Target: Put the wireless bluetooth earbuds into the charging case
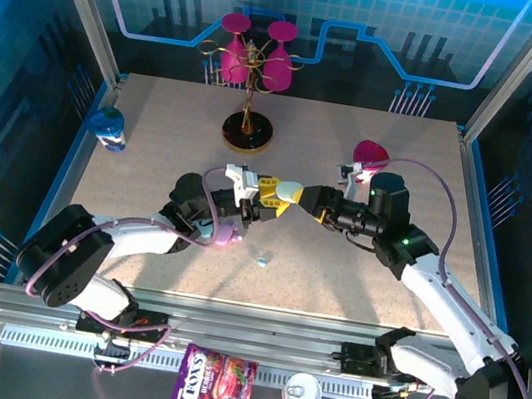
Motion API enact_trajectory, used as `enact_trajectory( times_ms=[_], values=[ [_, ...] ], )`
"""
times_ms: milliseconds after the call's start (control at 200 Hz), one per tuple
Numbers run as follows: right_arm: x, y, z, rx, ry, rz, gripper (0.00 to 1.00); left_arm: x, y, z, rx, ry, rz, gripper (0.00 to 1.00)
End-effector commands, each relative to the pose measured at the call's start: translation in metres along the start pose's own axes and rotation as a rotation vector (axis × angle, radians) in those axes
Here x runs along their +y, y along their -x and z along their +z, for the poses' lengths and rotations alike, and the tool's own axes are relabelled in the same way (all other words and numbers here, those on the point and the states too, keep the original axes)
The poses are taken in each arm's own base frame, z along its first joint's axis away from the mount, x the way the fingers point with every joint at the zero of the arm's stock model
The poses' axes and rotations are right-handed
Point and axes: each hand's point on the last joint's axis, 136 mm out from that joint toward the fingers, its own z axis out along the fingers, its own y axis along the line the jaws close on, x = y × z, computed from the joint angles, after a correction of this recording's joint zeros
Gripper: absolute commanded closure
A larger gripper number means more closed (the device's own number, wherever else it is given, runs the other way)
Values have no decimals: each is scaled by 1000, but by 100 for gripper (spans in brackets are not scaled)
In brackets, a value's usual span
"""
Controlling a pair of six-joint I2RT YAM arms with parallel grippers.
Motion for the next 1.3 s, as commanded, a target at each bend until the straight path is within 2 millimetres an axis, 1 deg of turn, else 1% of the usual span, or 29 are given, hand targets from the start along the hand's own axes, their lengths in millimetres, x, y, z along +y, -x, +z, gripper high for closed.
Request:
enact_trajectory(
  times_ms=[0,95,160,285,335,410,440,475,500,555,640,740,780,815,876,971,1036,1116,1211,1296],
  values=[
    [10,4,4,8,87,49,45,-9,29,6,-84,-50,43,72],
    [8,6,6,-1,96,60,54,-11,29,5,-84,-60,47,72],
    [6,7,7,-5,100,65,63,-12,28,5,-83,-61,47,72],
    [4,7,6,-8,99,65,74,-13,27,4,-82,-63,51,72],
    [3,8,6,-10,98,64,76,-13,26,4,-79,-64,50,71],
    [2,8,5,-17,95,60,76,-13,26,3,-79,-61,51,66],
    [1,9,4,-22,93,59,76,-13,25,3,-77,-59,50,62],
    [0,10,3,-33,92,58,76,-13,24,3,-75,-57,49,47],
    [-3,12,1,-47,87,60,76,-12,23,2,-72,-53,47,40],
    [-8,17,-3,-86,82,67,78,-11,20,1,-60,-43,42,30],
    [-23,24,-10,-133,66,99,79,-11,13,-2,-32,-32,39,15],
    [-52,29,-19,-173,12,140,79,-12,0,-7,11,-17,34,5],
    [-68,29,-23,-186,-29,155,78,-12,-6,-10,34,-7,31,3],
    [-85,29,-28,-199,-81,172,79,-12,-13,-12,58,0,30,1],
    [-114,29,-38,-223,-188,181,78,-12,-22,-16,97,16,28,1],
    [-170,24,-59,-243,-437,163,78,-12,-37,-20,167,27,5,1],
    [-198,19,-71,-228,-559,158,78,-14,-47,-23,218,20,-12,1],
    [-219,16,-76,-214,-604,182,78,-15,-55,-26,266,23,-26,1],
    [-235,16,-79,-208,-623,209,77,-17,-62,-29,299,23,-33,1],
    [-249,14,-81,-200,-665,218,76,-15,-66,-32,326,41,-52,1]
  ],
)
